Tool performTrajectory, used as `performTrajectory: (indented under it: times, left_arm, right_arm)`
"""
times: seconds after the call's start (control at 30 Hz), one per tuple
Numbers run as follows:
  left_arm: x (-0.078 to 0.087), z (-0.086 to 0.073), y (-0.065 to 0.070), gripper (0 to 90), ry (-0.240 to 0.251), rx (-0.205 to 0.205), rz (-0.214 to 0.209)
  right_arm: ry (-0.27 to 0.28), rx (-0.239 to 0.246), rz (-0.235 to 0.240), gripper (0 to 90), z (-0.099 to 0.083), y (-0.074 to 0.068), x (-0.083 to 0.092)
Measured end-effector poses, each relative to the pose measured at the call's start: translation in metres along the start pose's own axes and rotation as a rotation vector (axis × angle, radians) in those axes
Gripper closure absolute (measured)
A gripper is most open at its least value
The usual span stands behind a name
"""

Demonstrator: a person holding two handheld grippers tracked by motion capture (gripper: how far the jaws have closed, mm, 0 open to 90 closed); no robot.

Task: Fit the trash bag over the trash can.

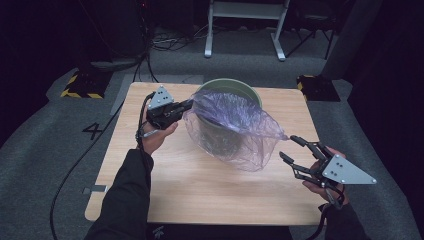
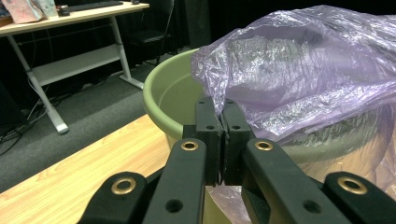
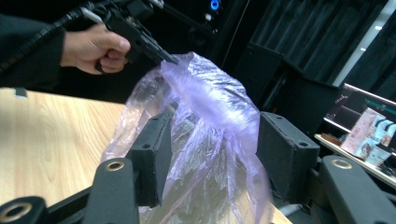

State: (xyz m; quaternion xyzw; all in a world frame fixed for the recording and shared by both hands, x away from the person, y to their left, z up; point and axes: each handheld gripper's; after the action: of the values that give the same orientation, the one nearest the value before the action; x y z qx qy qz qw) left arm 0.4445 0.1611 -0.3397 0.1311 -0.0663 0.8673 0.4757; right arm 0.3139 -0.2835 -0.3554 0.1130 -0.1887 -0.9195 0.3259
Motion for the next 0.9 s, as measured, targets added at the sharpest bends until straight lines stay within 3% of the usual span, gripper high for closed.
performTrajectory:
  times: [0.13,0.23,0.43,0.47,0.63,0.8,0.9]
  left_arm:
    - [-0.001,-0.001,0.000,87.3,-0.003,0.001,-0.003]
    - [-0.003,0.000,-0.001,87.4,-0.001,0.000,-0.004]
    - [-0.005,0.001,-0.002,87.4,-0.006,0.005,0.003]
    - [-0.005,0.001,-0.003,87.4,-0.006,0.008,0.002]
    - [-0.006,0.000,-0.004,87.5,-0.013,0.010,0.009]
    - [-0.006,-0.003,-0.004,86.8,-0.024,0.017,0.004]
    - [-0.007,-0.004,-0.005,86.7,-0.025,0.020,0.006]
  right_arm:
    - [-0.031,0.018,-0.086,34.7,-0.002,0.004,0.001]
    - [-0.089,0.034,-0.093,31.8,-0.006,0.008,-0.008]
    - [-0.160,0.084,-0.033,35.9,-0.011,0.003,-0.031]
    - [-0.161,0.095,-0.016,35.5,-0.010,0.001,-0.033]
    - [-0.099,0.062,0.047,32.6,-0.001,-0.006,-0.030]
    - [-0.117,0.075,0.112,30.2,0.003,-0.018,-0.025]
    - [-0.135,0.093,0.110,28.6,0.002,-0.025,-0.028]
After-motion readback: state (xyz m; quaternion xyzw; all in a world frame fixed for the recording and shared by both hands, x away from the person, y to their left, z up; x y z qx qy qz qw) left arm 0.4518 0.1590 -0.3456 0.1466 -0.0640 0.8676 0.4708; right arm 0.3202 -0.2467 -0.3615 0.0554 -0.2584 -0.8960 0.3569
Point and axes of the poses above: each handheld gripper's, and its own axes: x roughly backward along the jaws, z roughly out of its top, y roughly to its right, and after that the axes turned 11 degrees about -z, right-handed
